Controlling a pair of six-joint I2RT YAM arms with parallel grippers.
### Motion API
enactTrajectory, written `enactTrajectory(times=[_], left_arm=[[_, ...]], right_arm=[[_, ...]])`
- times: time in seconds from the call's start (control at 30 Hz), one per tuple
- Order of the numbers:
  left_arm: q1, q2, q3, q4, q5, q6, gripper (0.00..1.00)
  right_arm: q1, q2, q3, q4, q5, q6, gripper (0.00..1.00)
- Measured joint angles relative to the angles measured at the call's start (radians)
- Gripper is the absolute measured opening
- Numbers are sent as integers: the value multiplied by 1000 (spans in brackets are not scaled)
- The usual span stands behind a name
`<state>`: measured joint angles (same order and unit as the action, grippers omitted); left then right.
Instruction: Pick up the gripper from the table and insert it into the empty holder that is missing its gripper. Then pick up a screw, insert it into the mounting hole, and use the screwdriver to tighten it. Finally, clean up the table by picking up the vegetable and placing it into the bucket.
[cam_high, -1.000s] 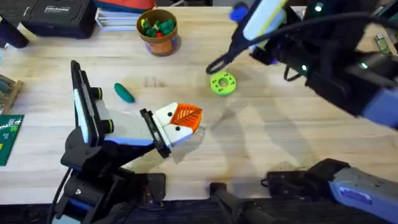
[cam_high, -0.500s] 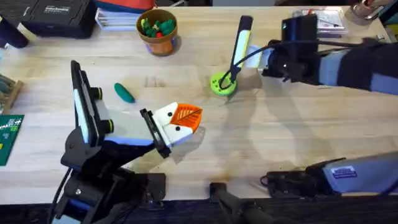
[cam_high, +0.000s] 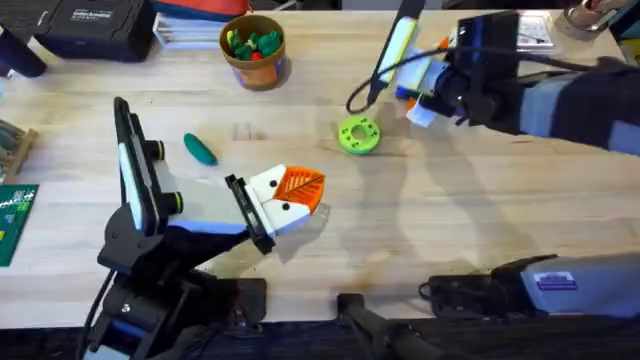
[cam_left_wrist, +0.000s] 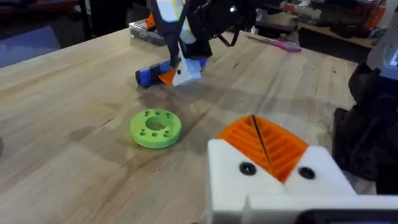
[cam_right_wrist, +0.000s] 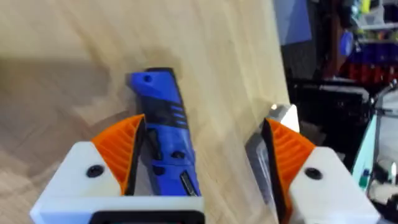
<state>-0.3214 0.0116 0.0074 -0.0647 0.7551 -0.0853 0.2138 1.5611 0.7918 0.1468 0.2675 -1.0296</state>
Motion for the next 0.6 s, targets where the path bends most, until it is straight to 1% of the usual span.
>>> enactTrajectory(times=[0.1,0.13,0.17,0.3,0.33,0.37,0.4,0.47,0.57,0.6], left_arm=[[0,0,0,0,0,0,7],[0,0,0,0,0,4,100],[0,0,0,0,0,4,220],[0,0,0,0,0,3,857],[0,0,0,0,0,0,950],[0,0,0,0,0,0,977],[0,0,0,0,0,0,983],[0,0,0,0,-4,3,985],[0,0,0,5,-27,27,985],[0,0,-1,23,-73,45,985]], right_arm=[[0,-71,0,-4,7,95,994],[0,-102,0,-4,9,132,994],[0,-131,0,-4,9,165,994],[14,-269,0,-39,1,340,994],[22,-303,0,-63,-10,375,994],[32,-331,1,-87,-24,400,994],[44,-360,1,-117,-41,425,994],[76,-402,1,-183,-75,460,994],[132,-430,1,-259,-104,507,994],[188,-433,1,-321,-121,564,994]])
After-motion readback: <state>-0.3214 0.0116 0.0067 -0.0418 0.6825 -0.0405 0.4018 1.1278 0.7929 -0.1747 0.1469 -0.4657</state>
